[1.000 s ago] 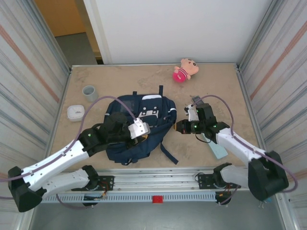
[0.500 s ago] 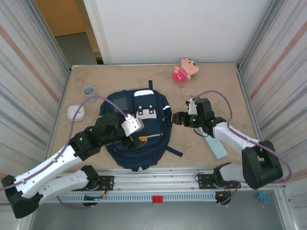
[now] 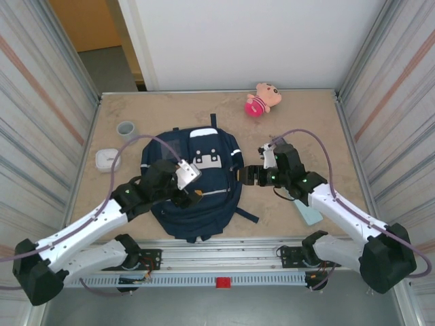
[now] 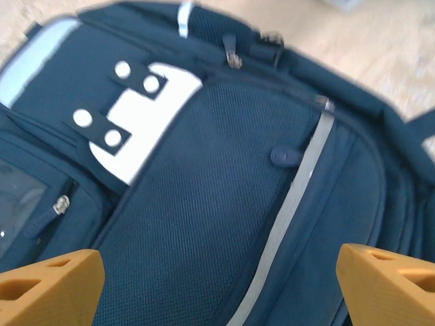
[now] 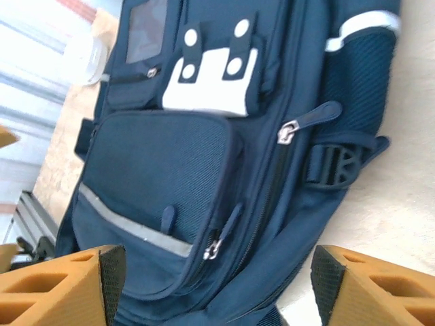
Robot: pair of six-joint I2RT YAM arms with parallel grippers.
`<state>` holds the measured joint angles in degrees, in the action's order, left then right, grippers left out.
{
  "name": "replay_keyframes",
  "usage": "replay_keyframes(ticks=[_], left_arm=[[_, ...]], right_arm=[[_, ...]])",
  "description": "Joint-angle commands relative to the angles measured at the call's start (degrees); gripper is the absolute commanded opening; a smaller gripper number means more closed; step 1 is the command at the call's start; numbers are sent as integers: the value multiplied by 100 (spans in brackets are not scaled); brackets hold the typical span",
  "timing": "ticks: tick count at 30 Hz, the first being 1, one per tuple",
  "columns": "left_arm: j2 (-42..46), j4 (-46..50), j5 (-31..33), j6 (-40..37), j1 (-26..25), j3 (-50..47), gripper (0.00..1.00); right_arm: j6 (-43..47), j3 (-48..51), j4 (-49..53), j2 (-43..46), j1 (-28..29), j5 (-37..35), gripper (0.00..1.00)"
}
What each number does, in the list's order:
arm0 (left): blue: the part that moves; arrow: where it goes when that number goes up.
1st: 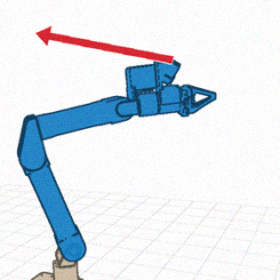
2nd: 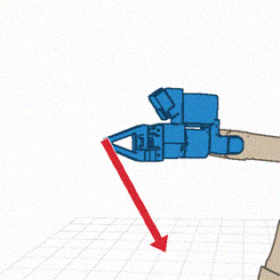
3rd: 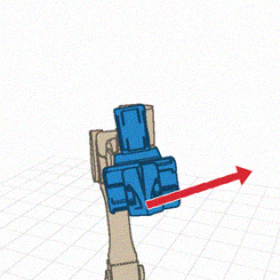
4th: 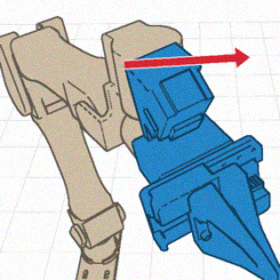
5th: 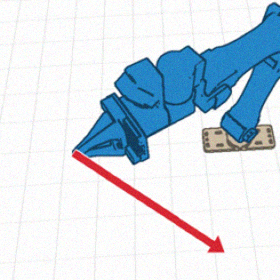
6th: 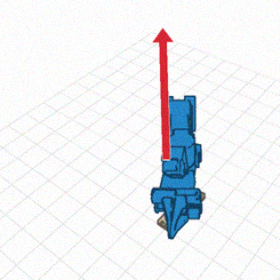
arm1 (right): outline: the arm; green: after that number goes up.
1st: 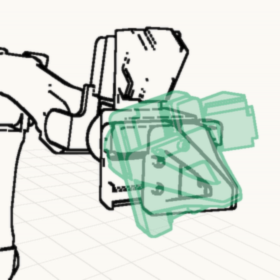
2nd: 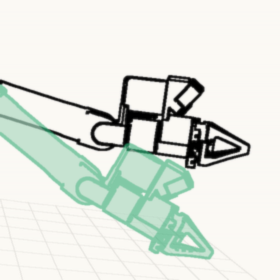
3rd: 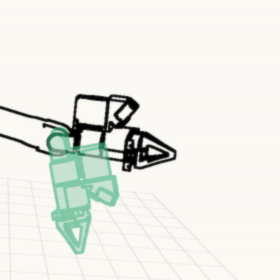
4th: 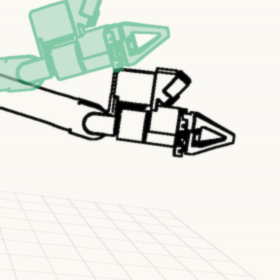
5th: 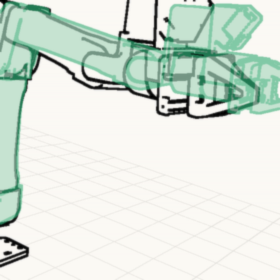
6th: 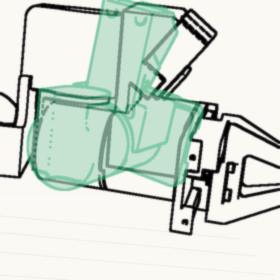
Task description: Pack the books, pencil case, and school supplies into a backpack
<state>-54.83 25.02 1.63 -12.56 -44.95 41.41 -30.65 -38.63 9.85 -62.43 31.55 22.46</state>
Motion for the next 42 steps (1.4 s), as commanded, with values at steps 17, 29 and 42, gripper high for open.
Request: replay_keyframes(ticks=[17, 29, 42], left_arm=[[-979, -323, 68, -1586, -324, -155, 87], [-1676, -773, 202, -2543, -722, 13, 91], [-2266, -331, -967, -2579, -756, 259, 98]], right_arm=[[-314, 726, -1408, -1917, 1057, -495, 71], [94, 893, -852, 486, 234, 280, 80], [84, 1180, -951, 829, -9, 492, 82]])
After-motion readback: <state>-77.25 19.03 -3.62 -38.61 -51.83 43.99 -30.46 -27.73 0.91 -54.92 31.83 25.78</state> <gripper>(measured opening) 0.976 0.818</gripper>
